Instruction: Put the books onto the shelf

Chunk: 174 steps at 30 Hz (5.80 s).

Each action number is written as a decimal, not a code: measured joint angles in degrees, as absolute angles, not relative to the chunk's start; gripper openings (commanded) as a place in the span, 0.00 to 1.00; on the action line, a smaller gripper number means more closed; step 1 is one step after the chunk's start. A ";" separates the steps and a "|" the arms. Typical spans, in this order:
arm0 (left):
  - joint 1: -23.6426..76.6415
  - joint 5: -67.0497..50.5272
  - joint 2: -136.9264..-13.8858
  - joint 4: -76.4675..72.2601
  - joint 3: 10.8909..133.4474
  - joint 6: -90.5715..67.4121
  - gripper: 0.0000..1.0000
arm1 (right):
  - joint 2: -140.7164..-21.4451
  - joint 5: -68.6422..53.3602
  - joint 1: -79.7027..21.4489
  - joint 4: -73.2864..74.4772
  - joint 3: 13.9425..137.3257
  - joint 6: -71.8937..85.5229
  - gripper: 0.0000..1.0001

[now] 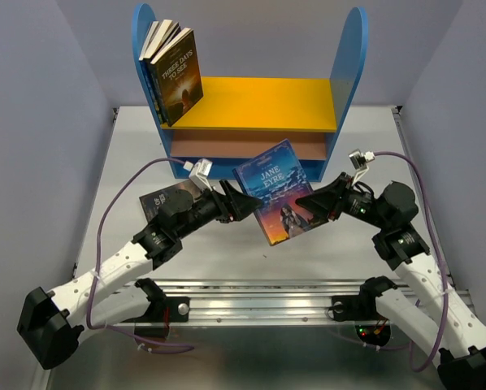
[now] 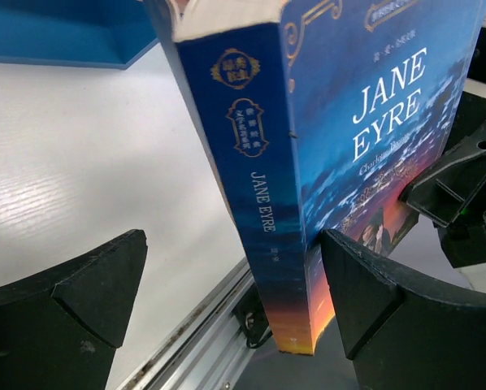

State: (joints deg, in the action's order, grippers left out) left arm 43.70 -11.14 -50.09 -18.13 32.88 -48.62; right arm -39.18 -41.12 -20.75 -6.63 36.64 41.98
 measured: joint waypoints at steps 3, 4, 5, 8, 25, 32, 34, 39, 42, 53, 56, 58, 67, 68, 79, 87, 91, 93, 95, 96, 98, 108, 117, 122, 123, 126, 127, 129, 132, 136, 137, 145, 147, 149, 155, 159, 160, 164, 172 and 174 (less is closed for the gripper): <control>43.70 -12.14 -51.31 -20.21 33.74 -48.58 0.94 | -39.88 -42.87 -20.73 -10.09 36.53 44.18 0.01; 43.66 -12.43 -51.64 -20.97 33.91 -48.62 0.88 | -40.07 -43.11 -20.71 -11.07 36.42 44.77 0.01; 43.64 -12.86 -51.94 -21.96 34.00 -48.71 0.75 | -40.16 -43.18 -20.71 -11.77 36.36 45.21 0.01; 43.51 -14.02 -52.03 -24.01 34.20 -48.82 0.58 | -40.23 -43.79 -20.73 -13.30 35.86 46.15 0.01; 41.82 -18.57 -56.45 -30.63 35.05 -48.42 0.50 | -43.03 -43.99 -20.32 -20.10 33.45 48.42 0.01; 41.71 -19.92 -58.06 -30.81 36.86 -47.75 0.00 | -44.16 -43.48 -20.18 -21.54 32.77 49.08 0.01; 41.54 -20.12 -58.06 -30.81 37.50 -47.31 0.00 | -44.25 -42.94 -19.92 -21.69 32.77 49.06 0.01; 41.54 -19.46 -57.91 -30.17 37.76 -45.89 0.00 | -44.23 -39.33 -19.88 -17.39 33.23 45.60 0.62; 42.30 -17.89 -57.76 -25.78 39.68 -42.54 0.00 | -44.66 -34.09 -20.45 -8.91 35.64 42.59 0.99; 42.89 -3.49 -55.31 -10.22 57.74 -18.87 0.00 | -41.71 -19.46 -20.73 4.47 43.68 34.24 1.00; 43.07 0.10 -55.64 -10.26 62.78 -11.20 0.00 | -41.89 -18.15 -20.73 6.24 43.68 33.65 1.00; 43.00 2.55 -57.30 -10.50 66.19 -6.37 0.00 | -42.17 -17.61 -20.73 7.05 43.68 33.19 1.00; 39.55 11.18 -69.69 -19.90 73.14 9.67 0.00 | -43.68 -16.82 -20.73 8.49 44.38 31.62 1.00; 38.87 11.62 -70.87 -22.17 72.60 10.70 0.00 | -44.07 -16.82 -20.73 8.62 44.62 31.44 1.00; 31.68 11.88 -86.56 -39.88 80.03 13.47 0.00 | -49.12 -16.91 -20.73 8.60 48.47 29.98 1.00; 27.73 9.82 -95.72 -46.57 90.39 12.34 0.00 | -50.02 -16.29 -20.73 8.64 49.39 28.27 1.00; 26.94 9.47 -98.35 -50.26 90.39 13.06 0.00 | -50.09 -15.51 -20.73 8.75 49.69 27.77 1.00; 26.65 8.91 -99.66 -51.81 90.26 13.08 0.00 | -50.09 -15.16 -20.73 8.78 49.91 27.53 1.00; 26.50 8.29 -100.14 -54.61 88.03 13.08 0.00 | -50.09 -14.81 -20.73 8.93 50.00 27.20 1.00; 26.50 8.03 -100.14 -56.25 86.19 13.08 0.00 | -50.09 -14.72 -20.73 9.06 50.04 27.18 1.00; 26.50 7.77 -100.14 -59.00 82.76 13.10 0.00 | -50.06 -14.55 -20.73 9.21 50.17 27.16 1.00; 26.33 8.60 -94.06 -72.25 65.39 13.28 0.00 | -50.87 -14.96 -20.73 9.98 50.22 27.51 1.00; 25.45 12.71 -90.30 -76.27 57.71 12.19 0.09 | -51.90 -15.31 -20.73 10.02 50.22 29.10 1.00; 25.52 15.25 -89.41 -78.15 55.96 11.57 0.29 | -51.90 -15.46 -20.73 10.02 50.22 29.82 1.00; 25.52 15.68 -89.30 -78.24 55.86 11.55 0.29 | -51.90 -15.46 -20.73 10.02 50.22 29.85 1.00; 25.56 17.96 -89.06 -78.48 55.61 11.53 0.27 | -51.90 -15.46 -20.73 10.02 50.22 30.04 1.00; 25.61 18.70 -89.03 -78.70 55.55 11.53 0.27 | -51.88 -15.46 -20.73 10.02 50.22 30.04 1.00; 25.67 20.25 -89.06 -79.00 55.55 11.53 0.22 | -51.88 -15.46 -20.73 10.02 50.22 30.20 1.00; 25.39 21.87 -89.08 -79.24 55.61 11.14 0.18 | -51.88 -15.46 -20.73 10.02 50.22 30.26 1.00; 24.08 23.51 -89.19 -79.00 56.01 10.33 0.18 | -51.81 -15.46 -20.73 10.00 50.22 30.30 1.00; 23.70 23.83 -89.25 -78.94 56.12 10.24 0.18 | -51.81 -15.46 -20.73 10.00 50.22 30.30 1.00; 22.70 24.05 -89.17 -78.41 56.34 9.39 0.29 | -51.83 -15.88 -20.73 9.82 50.19 30.74 1.00; 22.57 23.79 -88.92 -77.91 56.27 8.93 0.33 | -51.83 -16.14 -20.73 9.82 50.19 30.94 1.00; 22.41 23.46 -88.62 -77.54 56.16 8.56 0.39 | -51.81 -16.36 -20.73 9.78 50.13 31.09 1.00; 22.09 22.39 -86.00 -75.85 54.30 7.75 0.42 | -51.27 -16.71 -20.73 9.43 49.34 31.33 1.00; 21.98 22.13 -84.60 -74.28 53.87 7.14 0.50 | -51.07 -17.21 -20.73 9.34 48.84 31.35 1.00; 21.96 22.09 -84.33 -74.24 53.78 7.01 0.51 | -51.07 -17.41 -20.73 9.32 48.75 31.35 1.00; 21.87 22.04 -83.53 -74.28 53.36 6.74 0.62 | -51.07 -17.91 -20.73 9.02 48.60 31.33 1.00; 21.89 20.95 -83.20 -73.19 53.36 6.00 0.69 | -50.50 -18.02 -20.73 8.56 47.81 31.31 1.00; 21.91 20.73 -82.56 -72.16 53.32 5.43 0.69 | -50.48 -18.04 -20.73 8.56 47.81 31.31 1.00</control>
State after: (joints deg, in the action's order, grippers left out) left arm 21.91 20.73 -82.56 -72.16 53.32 5.43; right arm -50.48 -18.04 -20.73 8.56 47.81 31.31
